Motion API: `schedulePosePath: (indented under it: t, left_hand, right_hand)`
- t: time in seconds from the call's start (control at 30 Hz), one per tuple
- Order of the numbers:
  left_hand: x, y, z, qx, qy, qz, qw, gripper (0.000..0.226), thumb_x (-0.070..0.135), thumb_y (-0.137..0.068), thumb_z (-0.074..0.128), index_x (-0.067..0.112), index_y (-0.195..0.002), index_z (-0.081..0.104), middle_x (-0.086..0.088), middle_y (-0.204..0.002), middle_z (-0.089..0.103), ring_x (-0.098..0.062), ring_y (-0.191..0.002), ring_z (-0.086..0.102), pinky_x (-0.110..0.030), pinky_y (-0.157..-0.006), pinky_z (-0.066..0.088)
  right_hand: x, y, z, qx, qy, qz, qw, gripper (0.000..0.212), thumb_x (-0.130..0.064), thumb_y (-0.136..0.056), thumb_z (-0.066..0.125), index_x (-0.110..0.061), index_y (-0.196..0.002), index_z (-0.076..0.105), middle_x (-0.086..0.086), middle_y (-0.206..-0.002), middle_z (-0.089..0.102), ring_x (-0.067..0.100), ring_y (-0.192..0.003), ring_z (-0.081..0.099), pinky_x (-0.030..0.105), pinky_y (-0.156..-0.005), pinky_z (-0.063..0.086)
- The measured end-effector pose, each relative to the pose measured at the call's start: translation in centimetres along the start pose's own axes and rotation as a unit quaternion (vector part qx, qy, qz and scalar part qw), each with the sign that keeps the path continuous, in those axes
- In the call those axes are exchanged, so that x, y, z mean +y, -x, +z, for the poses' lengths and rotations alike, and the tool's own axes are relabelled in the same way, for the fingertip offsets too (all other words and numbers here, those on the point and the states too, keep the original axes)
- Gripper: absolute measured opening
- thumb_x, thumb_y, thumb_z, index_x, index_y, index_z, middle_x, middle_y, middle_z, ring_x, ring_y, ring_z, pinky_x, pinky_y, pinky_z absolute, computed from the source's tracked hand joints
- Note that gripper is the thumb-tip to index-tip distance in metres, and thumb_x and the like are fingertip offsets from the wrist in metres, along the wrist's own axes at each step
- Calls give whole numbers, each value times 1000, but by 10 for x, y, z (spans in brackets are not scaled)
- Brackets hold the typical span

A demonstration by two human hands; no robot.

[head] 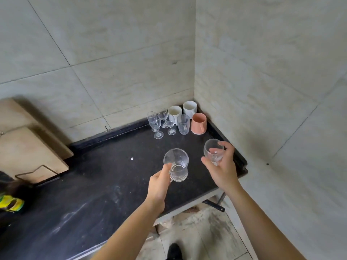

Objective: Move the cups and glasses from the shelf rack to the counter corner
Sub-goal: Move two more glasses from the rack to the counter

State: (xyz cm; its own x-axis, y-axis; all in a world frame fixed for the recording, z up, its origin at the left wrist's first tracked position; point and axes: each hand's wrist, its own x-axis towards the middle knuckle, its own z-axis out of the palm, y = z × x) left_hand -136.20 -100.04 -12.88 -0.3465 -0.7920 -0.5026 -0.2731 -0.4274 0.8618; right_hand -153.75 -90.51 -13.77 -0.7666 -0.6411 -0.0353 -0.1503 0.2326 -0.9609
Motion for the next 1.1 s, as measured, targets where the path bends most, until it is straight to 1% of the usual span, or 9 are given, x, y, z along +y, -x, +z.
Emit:
schedulePosePath:
  t: [0.07,0.17,0.23,0.3,0.37,0.43,0.6,0.7,1.1]
  left_hand:
    - [10,-31,2,2,-39,-3,999,47,57,-80,52,26,-46,48,12,-54,41,-14,-64,35,-30,-65,38]
    - [16,-84,2,6,-63,-19,998,41,48,-91,43,16,-65,44,0,-67,42,-16,-66,34,-30,-63,35]
    - [21,-118,-2,7,-84,-34,996,38,43,-92,40,12,-68,43,-5,-70,43,-17,-66,34,-32,-63,31]
    - [25,-152,-6,4,-101,-45,994,40,40,-94,39,11,-67,45,-5,-69,45,-16,-64,35,-31,-61,32]
    - [27,-183,-10,-2,-125,-53,991,42,40,-97,39,10,-69,47,-4,-71,47,-15,-64,38,-29,-62,34]
    - [26,-211,-12,-10,-142,-58,988,45,41,-99,38,9,-70,48,-4,-71,49,-15,-65,41,-28,-62,36]
    - [23,-261,-13,-10,-148,-87,985,44,38,-99,37,9,-70,52,-4,-73,54,-16,-67,46,-28,-62,37]
    - [22,-282,-9,0,-141,-98,985,44,40,-99,37,9,-72,53,-5,-75,55,-16,-67,45,-29,-61,37]
    - [20,-313,6,38,-146,-128,980,47,47,-101,35,11,-79,57,-3,-81,59,-15,-72,50,-28,-64,39]
  right_hand:
    - [4,-27,11,-17,14,8,1000,68,-27,-82,81,-50,-119,29,-6,-122,61,6,-98,66,13,-73,49]
    - [9,-66,32,-38,37,16,998,68,-26,-81,82,-44,-123,31,-5,-125,59,10,-102,65,31,-87,56]
    - [14,-89,48,-44,58,27,997,69,-25,-79,84,-36,-128,37,-3,-128,57,14,-107,64,37,-91,56]
    - [18,-112,66,-47,83,31,995,68,-25,-75,87,-34,-127,42,-5,-127,54,15,-109,63,31,-86,57]
    - [24,-134,84,-57,122,28,991,66,-30,-73,89,-38,-121,45,-8,-122,51,10,-102,62,17,-75,49]
    - [31,-154,102,-71,163,38,983,65,-37,-71,89,-40,-119,45,-8,-121,51,6,-93,60,13,-71,45]
    - [45,-192,141,-93,243,63,964,71,-40,-75,86,-31,-134,48,-4,-130,56,15,-109,63,28,-86,53]
    - [51,-214,156,-111,256,54,959,68,-37,-77,85,-27,-134,49,-3,-131,59,18,-115,63,36,-93,55]
    - [66,-263,191,-212,289,0,934,64,-22,-87,79,-13,-139,44,10,-140,55,29,-124,59,45,-97,53]
